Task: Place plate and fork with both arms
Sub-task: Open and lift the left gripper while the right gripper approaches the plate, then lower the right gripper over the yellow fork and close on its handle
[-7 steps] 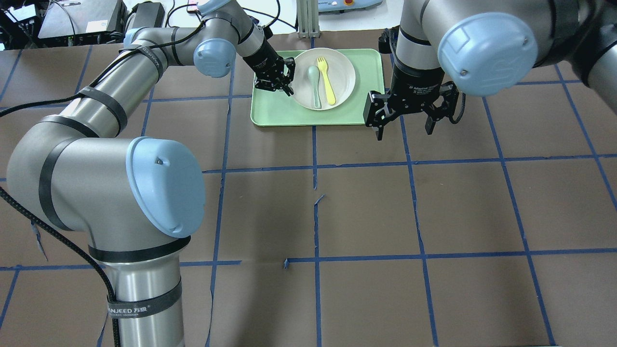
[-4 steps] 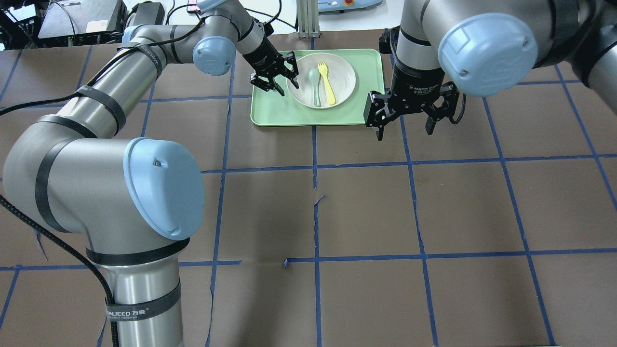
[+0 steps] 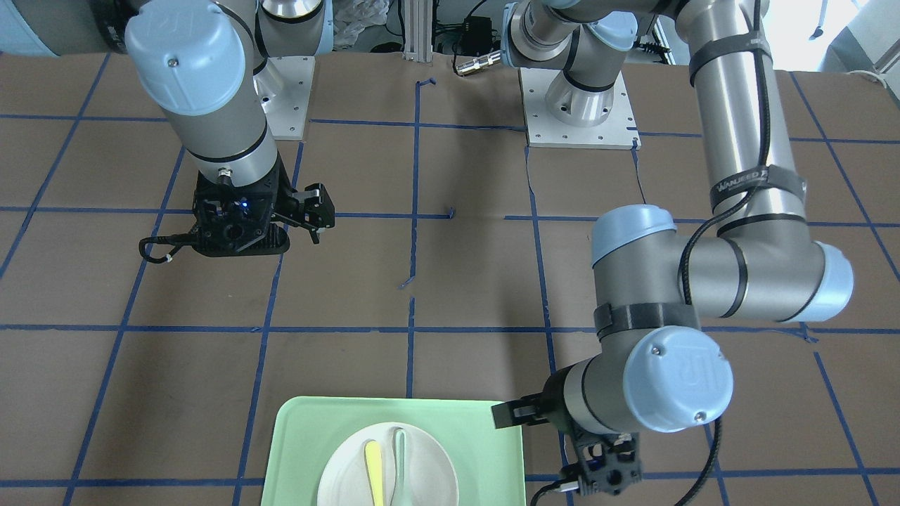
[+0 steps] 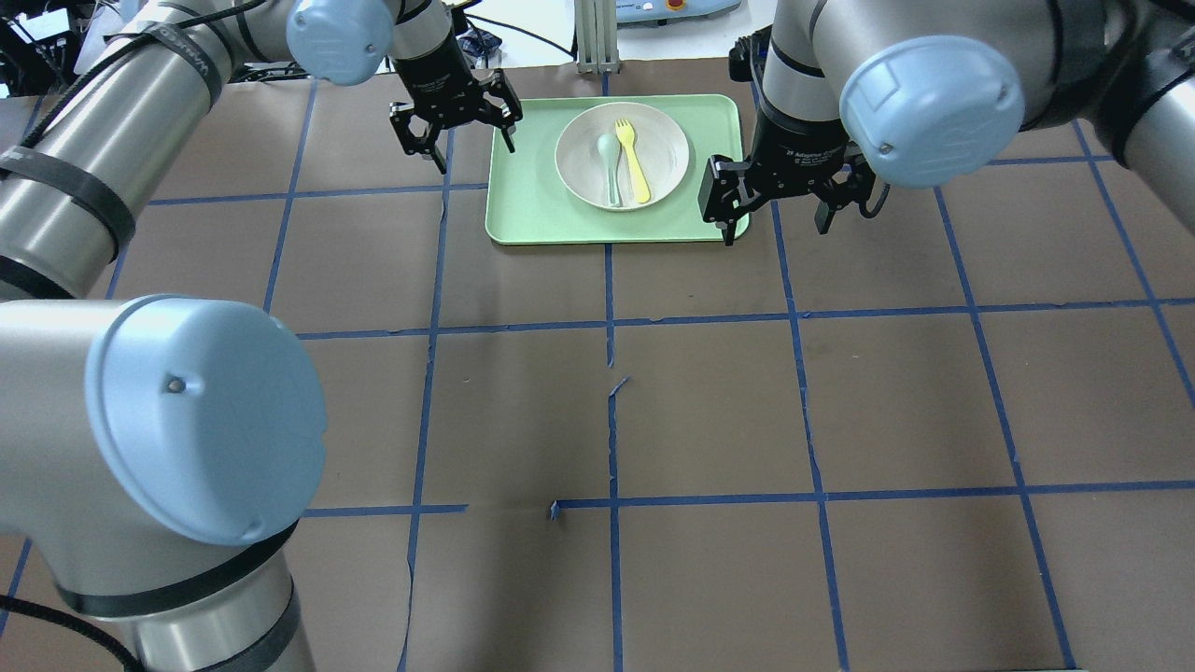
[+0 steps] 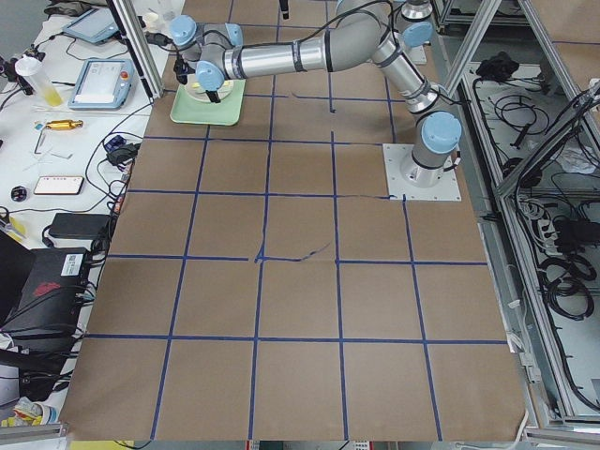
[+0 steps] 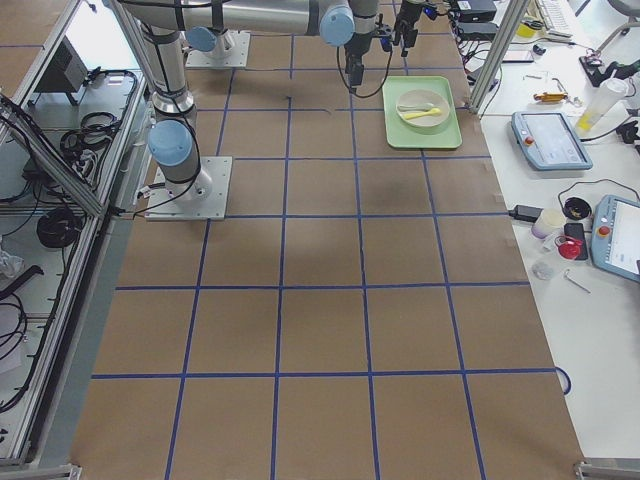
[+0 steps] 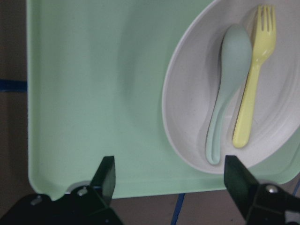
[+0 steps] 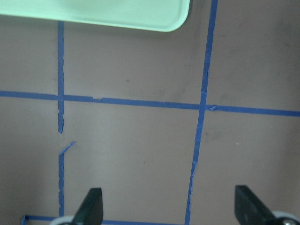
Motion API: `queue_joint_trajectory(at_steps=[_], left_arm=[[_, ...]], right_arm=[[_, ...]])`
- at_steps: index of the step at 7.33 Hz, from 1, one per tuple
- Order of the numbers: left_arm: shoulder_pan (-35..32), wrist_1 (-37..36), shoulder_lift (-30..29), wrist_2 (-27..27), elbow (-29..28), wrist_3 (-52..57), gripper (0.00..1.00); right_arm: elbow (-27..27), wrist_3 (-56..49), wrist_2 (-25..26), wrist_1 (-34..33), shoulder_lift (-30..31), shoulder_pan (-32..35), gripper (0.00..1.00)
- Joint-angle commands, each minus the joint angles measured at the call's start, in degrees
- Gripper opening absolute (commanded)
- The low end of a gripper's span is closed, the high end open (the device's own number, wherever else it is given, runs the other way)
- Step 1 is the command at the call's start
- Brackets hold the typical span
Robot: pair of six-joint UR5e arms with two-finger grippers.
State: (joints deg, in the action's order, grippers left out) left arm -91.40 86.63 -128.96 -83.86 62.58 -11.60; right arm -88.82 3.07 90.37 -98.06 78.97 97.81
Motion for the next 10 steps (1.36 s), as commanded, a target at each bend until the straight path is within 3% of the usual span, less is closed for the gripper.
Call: queue_joint_trajectory(at_steps=[1, 3, 6, 8, 10], left_arm=[[5.8, 0.8, 6.4, -9.2, 11.0, 9.4, 1.00], [8.9, 0.4, 10.3, -9.2, 16.0, 9.8, 1.00], [10.1, 3.9, 15.9, -9.2, 16.6, 9.7, 1.00], [9.3, 10.9, 20.7, -9.0, 16.6, 9.5, 1.00], [8.8, 17.1, 24.5, -8.8, 16.8, 8.6, 1.00]], right_arm=[[0.6, 0.3, -0.4, -6.7, -2.4, 0.0, 1.00], [1.9, -1.5, -2.5, -11.8, -7.1, 0.0, 1.00], [9.3, -1.8, -4.6, -12.4, -15.6, 0.1, 1.00], [10.2, -1.9, -7.2, -20.3, -22.0, 1.8, 1.00], [11.2, -1.6, -7.3, -21.1, -23.6, 2.9, 1.00]])
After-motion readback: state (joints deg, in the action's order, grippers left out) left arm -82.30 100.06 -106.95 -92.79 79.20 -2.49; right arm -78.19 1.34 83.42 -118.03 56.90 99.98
